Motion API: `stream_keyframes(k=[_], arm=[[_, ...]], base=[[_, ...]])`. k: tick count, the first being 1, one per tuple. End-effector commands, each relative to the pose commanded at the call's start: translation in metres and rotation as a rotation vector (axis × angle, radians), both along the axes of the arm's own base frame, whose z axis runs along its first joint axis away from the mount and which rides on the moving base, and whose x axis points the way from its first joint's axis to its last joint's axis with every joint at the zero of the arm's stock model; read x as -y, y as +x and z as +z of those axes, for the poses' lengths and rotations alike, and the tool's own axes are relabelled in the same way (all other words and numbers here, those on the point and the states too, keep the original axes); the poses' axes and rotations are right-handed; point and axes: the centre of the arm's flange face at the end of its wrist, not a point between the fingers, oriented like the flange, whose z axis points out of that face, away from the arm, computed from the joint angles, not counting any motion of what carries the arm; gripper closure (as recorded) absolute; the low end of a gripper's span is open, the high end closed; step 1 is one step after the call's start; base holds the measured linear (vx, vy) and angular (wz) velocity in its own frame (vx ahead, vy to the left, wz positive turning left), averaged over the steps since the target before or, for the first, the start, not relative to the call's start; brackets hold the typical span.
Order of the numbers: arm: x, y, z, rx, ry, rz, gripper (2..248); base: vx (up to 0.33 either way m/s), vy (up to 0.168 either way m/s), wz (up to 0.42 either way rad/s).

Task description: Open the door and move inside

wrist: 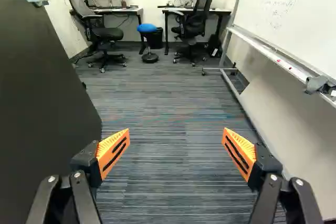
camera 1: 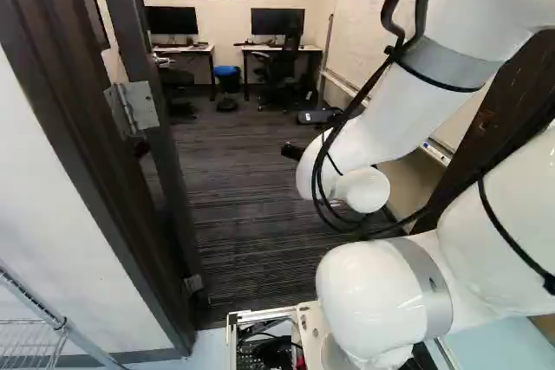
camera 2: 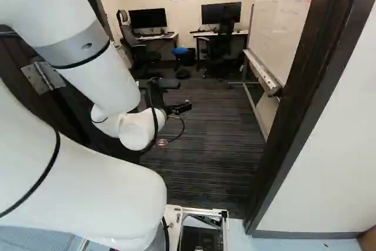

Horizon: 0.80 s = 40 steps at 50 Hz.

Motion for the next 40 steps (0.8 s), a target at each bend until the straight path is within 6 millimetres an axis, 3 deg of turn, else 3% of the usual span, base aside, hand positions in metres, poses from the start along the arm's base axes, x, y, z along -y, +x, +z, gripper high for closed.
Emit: stream_keyframes(k=[40], arm=[[0.0000,0.0000,0.0000,0.000,0.000,0.000,3]], base=[[0.172,-0.014,-0.011]])
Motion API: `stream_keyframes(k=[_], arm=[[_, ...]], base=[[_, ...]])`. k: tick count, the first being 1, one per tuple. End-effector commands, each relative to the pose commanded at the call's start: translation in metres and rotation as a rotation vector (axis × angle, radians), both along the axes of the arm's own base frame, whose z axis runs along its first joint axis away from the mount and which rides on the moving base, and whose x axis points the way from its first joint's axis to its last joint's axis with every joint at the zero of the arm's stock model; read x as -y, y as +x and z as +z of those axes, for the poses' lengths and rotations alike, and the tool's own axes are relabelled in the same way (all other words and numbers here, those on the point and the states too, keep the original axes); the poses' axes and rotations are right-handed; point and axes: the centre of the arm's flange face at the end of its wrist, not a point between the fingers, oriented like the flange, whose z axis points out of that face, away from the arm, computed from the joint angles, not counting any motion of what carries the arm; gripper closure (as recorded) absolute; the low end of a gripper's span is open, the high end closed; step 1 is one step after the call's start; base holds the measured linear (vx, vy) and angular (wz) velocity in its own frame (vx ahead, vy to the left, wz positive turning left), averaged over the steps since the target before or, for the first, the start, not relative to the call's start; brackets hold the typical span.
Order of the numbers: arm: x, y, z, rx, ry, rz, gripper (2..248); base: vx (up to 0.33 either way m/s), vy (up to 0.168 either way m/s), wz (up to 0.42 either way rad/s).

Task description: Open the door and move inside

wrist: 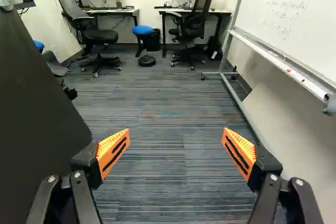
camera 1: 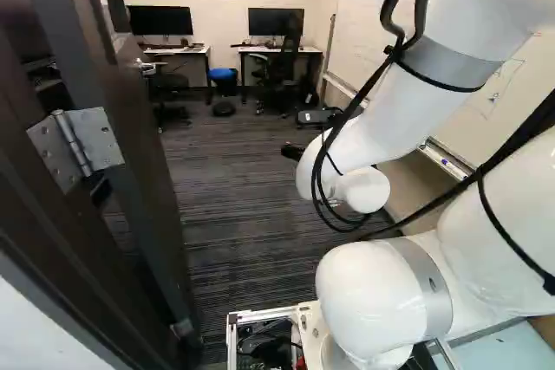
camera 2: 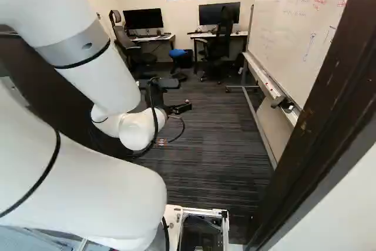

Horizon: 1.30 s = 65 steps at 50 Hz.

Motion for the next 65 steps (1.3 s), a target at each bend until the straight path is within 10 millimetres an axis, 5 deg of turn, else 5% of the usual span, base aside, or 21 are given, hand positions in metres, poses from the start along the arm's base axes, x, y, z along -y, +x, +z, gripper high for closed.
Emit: stream_keyframes(k=[65], arm=[[0.0000,0.0000,0.0000,0.000,0.000,0.000,3]], base=[[0.171,-0.001,-0.007]])
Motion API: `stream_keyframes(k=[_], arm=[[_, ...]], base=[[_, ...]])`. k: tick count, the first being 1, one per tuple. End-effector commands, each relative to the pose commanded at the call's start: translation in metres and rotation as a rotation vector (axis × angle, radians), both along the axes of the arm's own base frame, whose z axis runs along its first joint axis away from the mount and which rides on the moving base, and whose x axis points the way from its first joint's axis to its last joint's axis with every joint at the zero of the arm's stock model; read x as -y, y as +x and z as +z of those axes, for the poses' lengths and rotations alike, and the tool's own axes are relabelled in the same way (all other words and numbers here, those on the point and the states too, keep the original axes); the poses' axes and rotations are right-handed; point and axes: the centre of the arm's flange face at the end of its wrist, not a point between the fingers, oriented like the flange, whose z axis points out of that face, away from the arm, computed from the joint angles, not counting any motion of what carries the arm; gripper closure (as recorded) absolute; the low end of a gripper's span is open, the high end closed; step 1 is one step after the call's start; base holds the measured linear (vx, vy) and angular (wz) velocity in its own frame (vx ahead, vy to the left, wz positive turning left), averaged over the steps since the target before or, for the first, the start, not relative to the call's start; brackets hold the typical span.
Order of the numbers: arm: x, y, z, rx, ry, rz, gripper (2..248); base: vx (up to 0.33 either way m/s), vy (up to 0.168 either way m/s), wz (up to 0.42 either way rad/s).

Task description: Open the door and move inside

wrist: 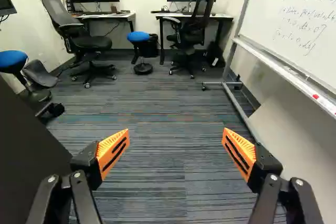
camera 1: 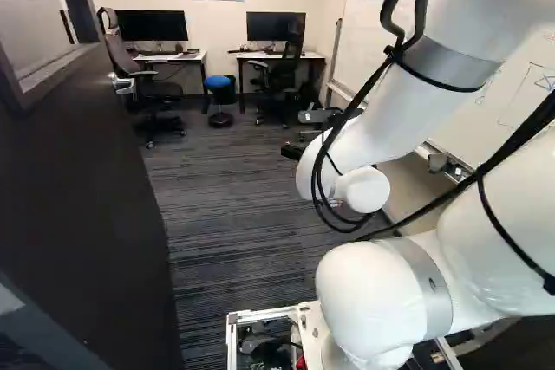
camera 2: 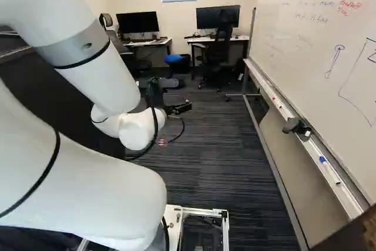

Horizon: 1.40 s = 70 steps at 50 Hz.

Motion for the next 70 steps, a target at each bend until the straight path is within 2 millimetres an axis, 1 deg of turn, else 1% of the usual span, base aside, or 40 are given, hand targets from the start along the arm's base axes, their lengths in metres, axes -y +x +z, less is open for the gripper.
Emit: stream_keyframes(k=[21,70], arm=[[0.0000,0.0000,0.0000,0.000,0.000,0.000,3],[0.0000,0.0000,0.0000,0.000,0.000,0.000,3]], base=[[0.175,-0.001,-0.003],[0.175,-0.022,-0.001]])
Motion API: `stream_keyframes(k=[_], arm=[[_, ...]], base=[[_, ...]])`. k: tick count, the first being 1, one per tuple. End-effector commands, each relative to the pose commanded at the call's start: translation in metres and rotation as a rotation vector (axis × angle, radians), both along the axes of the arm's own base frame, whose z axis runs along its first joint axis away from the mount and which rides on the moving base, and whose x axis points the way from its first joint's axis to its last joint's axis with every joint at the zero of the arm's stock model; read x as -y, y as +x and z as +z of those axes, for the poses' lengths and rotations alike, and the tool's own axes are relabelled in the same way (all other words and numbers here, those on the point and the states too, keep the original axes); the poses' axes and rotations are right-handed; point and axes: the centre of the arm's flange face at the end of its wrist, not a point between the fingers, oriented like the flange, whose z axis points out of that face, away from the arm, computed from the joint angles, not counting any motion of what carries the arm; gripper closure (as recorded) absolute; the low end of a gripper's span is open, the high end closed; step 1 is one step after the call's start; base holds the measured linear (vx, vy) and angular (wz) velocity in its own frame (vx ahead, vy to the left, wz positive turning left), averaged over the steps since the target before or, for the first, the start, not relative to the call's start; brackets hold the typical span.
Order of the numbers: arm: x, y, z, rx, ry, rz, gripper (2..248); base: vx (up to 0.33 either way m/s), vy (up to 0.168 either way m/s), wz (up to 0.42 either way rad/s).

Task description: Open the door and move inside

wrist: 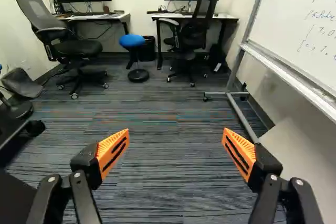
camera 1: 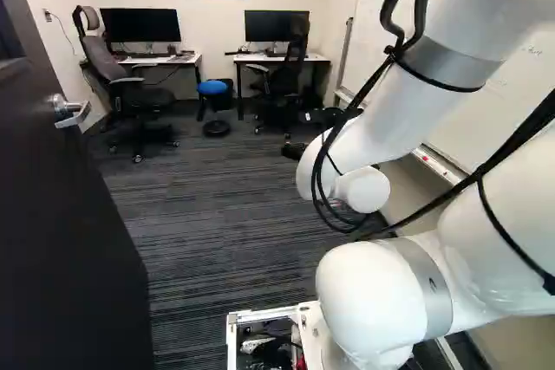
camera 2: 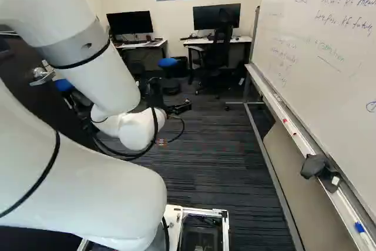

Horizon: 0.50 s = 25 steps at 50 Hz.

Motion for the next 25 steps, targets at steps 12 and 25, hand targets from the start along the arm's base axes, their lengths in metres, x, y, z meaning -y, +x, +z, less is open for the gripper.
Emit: stream_keyframes(k=[12,25], arm=[[0.0000,0.0000,0.0000,0.000,0.000,0.000,3],[0.0000,0.0000,0.0000,0.000,0.000,0.000,3]], base=[[0.183,-0.026,-0.012],[0.189,-0.025,-0.017]])
